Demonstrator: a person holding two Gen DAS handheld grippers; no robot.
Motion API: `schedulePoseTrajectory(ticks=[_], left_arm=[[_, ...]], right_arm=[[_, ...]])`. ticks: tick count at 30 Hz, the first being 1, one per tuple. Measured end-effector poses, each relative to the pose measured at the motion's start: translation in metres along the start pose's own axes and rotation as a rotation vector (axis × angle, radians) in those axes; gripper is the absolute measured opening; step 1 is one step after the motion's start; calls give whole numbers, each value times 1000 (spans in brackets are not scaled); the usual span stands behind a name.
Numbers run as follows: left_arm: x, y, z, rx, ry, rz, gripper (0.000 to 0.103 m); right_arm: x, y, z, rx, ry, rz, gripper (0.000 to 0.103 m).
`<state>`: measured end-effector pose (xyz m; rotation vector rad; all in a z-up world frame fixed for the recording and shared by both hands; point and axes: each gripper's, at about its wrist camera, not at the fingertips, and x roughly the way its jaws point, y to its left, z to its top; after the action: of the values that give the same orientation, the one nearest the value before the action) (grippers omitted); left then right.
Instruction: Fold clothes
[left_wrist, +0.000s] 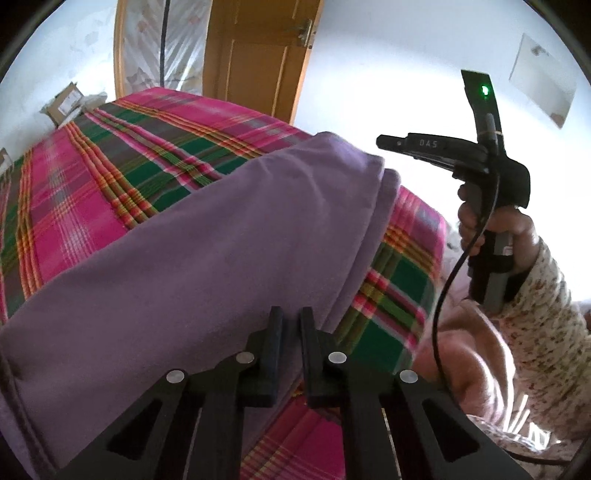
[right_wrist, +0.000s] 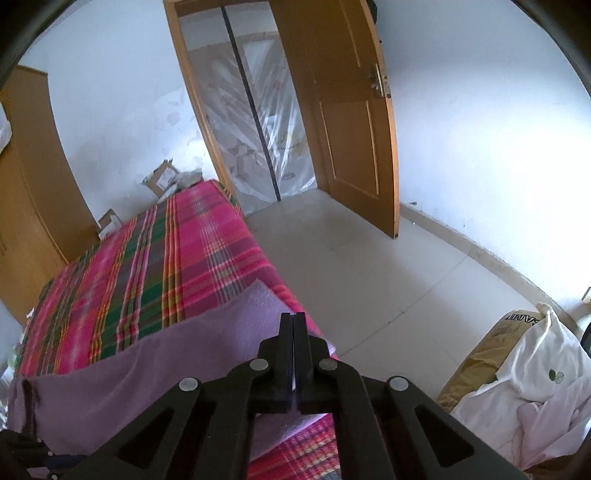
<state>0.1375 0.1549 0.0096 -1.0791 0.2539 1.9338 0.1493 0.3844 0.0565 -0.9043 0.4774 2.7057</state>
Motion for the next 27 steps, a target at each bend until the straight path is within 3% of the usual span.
schedulePoseTrajectory(ticks=[6, 10, 11, 13, 16, 27], left_arm=[[-8, -6, -1, 6, -17, -62, 5], [-4, -9, -3, 6, -6, -9, 5], [-3, -12, -4, 19, -3, 5, 9], [0, -18, -5, 46, 5, 20, 12], [5, -22, -6, 72, 28, 31, 16], [8, -15, -3, 26, 27, 24, 16]], right_arm=[[-14, -8, 10, 12, -32, 5, 0], [-10, -18, 5, 56, 54, 95, 2], [-8, -20, 1, 61, 73, 104, 3], [-2, -20, -6, 58, 106, 101, 16], [8, -18, -16, 67, 156, 116, 27], [23, -14, -18, 92, 161, 72, 29]])
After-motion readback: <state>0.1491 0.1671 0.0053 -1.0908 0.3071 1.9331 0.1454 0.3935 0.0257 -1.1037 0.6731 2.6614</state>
